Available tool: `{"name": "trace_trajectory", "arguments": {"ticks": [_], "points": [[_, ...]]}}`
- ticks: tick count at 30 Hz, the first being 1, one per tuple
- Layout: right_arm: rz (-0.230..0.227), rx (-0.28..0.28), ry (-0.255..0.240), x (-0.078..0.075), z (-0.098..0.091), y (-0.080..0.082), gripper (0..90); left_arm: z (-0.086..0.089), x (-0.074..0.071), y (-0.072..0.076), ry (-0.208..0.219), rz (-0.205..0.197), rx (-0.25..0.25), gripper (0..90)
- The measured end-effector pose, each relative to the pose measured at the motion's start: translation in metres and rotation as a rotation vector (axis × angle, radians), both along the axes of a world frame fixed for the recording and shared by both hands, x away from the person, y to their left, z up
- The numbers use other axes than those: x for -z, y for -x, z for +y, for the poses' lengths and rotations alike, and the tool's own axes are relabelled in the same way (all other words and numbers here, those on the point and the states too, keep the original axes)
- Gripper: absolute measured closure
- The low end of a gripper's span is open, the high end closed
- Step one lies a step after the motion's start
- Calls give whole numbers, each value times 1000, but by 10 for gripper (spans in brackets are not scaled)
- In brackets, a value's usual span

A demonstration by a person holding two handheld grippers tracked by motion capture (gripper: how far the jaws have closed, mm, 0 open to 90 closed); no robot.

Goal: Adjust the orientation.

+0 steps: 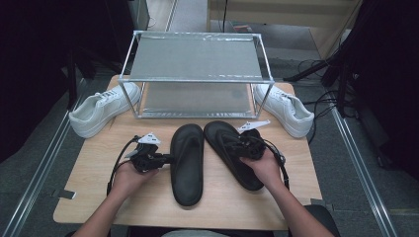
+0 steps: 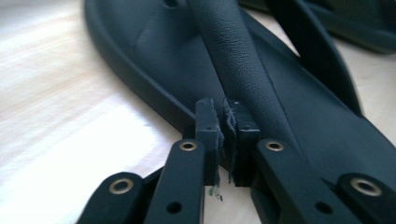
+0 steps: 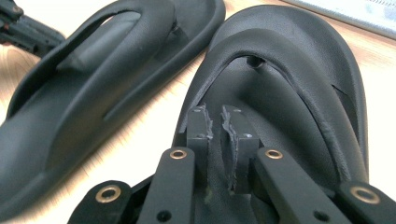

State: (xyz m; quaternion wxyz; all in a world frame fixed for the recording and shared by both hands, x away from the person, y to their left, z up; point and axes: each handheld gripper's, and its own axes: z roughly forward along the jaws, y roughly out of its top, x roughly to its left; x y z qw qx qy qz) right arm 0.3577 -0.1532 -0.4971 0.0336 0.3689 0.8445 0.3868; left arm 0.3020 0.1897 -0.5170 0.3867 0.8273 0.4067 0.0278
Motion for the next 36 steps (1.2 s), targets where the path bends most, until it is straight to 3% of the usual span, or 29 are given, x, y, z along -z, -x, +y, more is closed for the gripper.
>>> {"name": "trace_trajectory", "arguments": {"ticks": [4, 7, 23, 33, 35, 36], "points": [[1, -3, -4, 0, 1, 0, 824, -19, -3, 8, -41, -27, 63, 900], [-3, -11, 0, 0, 2, 1, 824, -28, -3, 10, -46, -30, 90, 900], [-4, -20, -4, 1, 5, 2, 808, -51, 0, 14, -4, 0, 149, 899], [-3, -20, -5, 1, 4, 2, 803, -52, 0, 16, 6, 10, 130, 898], [-4, -21, -5, 1, 4, 1, 802, -52, 3, 14, 56, 47, 128, 898], [-4, -21, -4, 1, 4, 1, 800, -52, 3, 14, 61, 49, 123, 898]]}}
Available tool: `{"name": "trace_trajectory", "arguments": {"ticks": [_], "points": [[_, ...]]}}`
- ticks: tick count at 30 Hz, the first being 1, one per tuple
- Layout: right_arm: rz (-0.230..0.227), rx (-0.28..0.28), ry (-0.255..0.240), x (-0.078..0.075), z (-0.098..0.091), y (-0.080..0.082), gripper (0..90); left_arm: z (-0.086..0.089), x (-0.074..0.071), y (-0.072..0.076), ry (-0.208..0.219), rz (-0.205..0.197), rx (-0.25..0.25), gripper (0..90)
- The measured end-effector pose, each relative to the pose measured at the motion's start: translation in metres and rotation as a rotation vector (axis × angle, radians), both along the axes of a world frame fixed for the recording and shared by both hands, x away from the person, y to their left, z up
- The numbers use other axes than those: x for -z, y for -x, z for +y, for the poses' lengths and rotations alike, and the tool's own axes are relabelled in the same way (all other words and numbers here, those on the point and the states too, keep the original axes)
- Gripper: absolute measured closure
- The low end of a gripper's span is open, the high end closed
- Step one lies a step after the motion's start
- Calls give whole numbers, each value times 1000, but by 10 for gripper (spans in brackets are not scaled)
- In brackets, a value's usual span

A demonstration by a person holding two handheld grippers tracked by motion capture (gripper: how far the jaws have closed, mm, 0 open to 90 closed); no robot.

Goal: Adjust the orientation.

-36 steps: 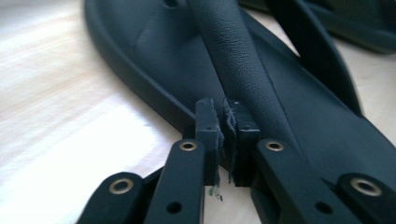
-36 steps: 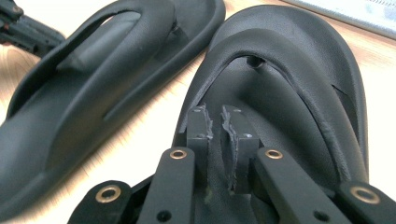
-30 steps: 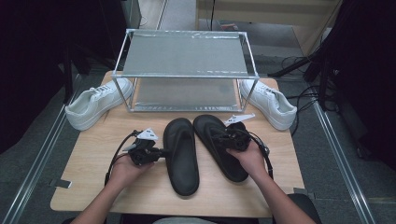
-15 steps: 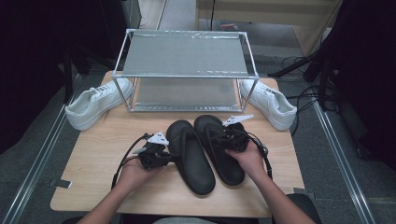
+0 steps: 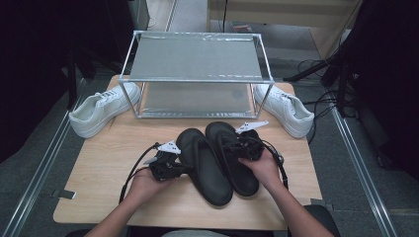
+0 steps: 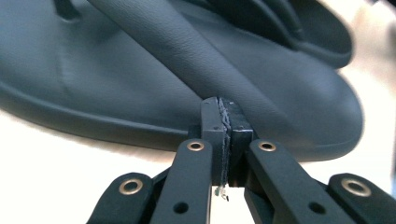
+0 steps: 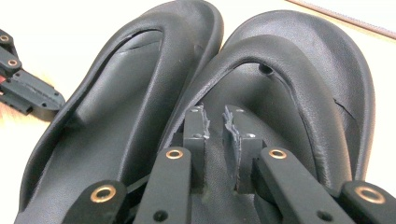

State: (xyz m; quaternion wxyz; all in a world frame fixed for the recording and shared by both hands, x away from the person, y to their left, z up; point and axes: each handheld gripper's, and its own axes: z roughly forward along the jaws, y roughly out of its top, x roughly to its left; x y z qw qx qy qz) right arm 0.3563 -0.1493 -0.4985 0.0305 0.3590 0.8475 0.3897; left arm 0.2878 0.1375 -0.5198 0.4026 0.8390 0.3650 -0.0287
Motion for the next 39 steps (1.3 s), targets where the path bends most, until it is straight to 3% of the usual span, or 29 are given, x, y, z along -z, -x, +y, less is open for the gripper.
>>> {"name": "trace_trajectory", "arguments": {"ticks": [5, 6, 9, 12, 15, 16, 18, 20, 22, 25, 39], "points": [[0, 3, 1, 0, -1, 0, 776, 2, -2, -1, -2, 2, 11, 890], [-15, 11, 7, 0, -1, 0, 726, 4, -3, -1, -4, 0, 9, 787], [-34, 18, -9, -1, -5, 0, 673, 7, -5, 0, -25, -22, -3, 688], [-54, 28, -51, -4, -9, 1, 627, 17, -9, -2, 13, -15, -29, 621], [-55, 31, -68, -5, -11, 2, 600, 24, -10, -4, 22, -5, -40, 583], [-49, 27, -88, -5, -12, 4, 554, 27, -11, -5, 24, -2, -54, 549], [-56, 22, -90, -6, -12, 5, 541, 30, -11, -5, 20, -8, -60, 529], [-104, 5, -101, -6, -10, 12, 495, 36, -11, -7, 9, -25, -74, 493], [-103, -2, -99, -6, -8, 15, 481, 39, -12, -8, -5, -36, -85, 467], [-99, -1, -91, -4, -4, 20, 469, 45, -12, -10, -20, -55, -101, 447], [-93, 44, -74, 5, 4, 31, 425, 57, -12, -25, -6, -54, -140, 431]]}}
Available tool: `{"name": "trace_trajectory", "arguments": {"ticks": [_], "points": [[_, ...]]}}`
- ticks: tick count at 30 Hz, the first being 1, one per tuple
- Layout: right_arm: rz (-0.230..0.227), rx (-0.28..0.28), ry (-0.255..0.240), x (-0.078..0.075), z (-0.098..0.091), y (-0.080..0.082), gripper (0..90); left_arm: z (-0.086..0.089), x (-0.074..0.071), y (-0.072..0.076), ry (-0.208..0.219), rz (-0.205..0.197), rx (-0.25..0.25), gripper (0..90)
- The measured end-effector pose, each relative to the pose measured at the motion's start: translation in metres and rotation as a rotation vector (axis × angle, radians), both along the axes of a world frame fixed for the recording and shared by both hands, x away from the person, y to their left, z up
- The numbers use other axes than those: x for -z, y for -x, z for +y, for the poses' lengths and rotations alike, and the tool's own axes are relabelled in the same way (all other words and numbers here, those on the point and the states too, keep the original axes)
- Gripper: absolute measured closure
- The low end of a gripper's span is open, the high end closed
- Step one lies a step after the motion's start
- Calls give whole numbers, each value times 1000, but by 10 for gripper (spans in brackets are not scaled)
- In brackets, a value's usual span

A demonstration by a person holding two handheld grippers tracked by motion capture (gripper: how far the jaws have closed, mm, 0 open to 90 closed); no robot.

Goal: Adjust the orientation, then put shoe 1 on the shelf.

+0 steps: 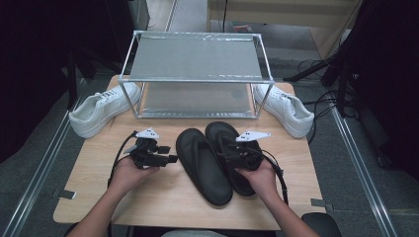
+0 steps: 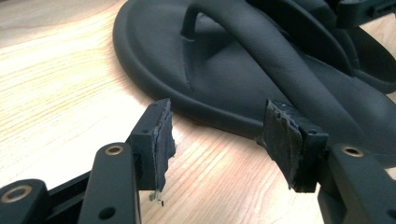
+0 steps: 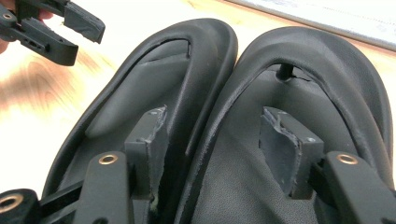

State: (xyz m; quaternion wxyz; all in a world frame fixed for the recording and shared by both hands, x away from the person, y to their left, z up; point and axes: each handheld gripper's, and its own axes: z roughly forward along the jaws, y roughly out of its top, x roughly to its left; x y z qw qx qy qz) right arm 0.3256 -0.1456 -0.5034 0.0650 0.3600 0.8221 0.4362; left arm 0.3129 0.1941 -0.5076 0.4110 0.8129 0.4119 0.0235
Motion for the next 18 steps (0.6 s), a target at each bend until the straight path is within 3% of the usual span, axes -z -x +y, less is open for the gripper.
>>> {"name": "trace_trajectory", "arguments": {"ticks": [2, 18], "points": [[2, 3, 3, 1, 1, 1, 419, 1, 0, -1, 14, -1, -4, 431], [-3, 5, 13, 8, 13, 5, 423, -1, 2, -2, 8, -1, 2, 426]]}}
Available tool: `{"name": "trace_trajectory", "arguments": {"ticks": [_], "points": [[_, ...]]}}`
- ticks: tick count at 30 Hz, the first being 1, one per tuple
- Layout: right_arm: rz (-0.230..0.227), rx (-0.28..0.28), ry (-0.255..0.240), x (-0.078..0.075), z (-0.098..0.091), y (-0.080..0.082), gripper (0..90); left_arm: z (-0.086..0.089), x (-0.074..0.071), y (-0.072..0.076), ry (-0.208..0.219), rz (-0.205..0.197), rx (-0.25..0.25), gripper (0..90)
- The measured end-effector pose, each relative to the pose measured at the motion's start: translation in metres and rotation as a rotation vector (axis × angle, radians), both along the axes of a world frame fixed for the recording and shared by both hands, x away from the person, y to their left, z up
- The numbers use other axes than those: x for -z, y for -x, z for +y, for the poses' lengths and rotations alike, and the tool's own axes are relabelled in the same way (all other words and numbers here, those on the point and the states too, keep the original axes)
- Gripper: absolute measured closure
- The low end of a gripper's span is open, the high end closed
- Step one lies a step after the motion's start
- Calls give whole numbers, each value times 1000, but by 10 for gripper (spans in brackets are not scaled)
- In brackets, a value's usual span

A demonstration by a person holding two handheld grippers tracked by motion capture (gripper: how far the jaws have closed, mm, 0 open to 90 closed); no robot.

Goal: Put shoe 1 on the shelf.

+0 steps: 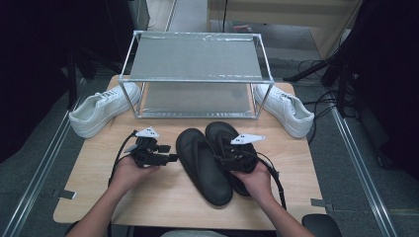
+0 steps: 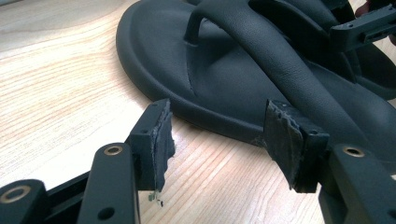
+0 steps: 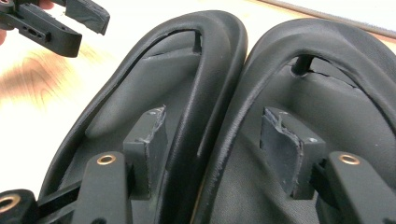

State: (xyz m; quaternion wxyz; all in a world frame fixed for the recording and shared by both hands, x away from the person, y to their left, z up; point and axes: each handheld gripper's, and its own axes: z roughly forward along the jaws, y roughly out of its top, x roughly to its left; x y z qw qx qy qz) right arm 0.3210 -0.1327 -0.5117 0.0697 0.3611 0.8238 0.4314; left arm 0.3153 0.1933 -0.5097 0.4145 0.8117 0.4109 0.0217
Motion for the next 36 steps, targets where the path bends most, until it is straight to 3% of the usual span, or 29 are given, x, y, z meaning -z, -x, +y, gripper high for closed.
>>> {"name": "trace_trajectory", "arguments": {"ticks": [13, 16, 25, 36], "points": [[-13, 2, 50, 11, 16, 2, 471, 0, 1, 0, 0, 1, 4, 418], [-34, 13, 65, 12, 17, 3, 508, 0, 1, 0, -1, 1, 7, 416], [-28, 22, 63, 12, 17, 3, 546, 0, 0, 0, -14, -10, 0, 413], [-11, 18, 67, 10, 17, 4, 650, 4, -2, 0, 10, -28, -19, 413]]}}
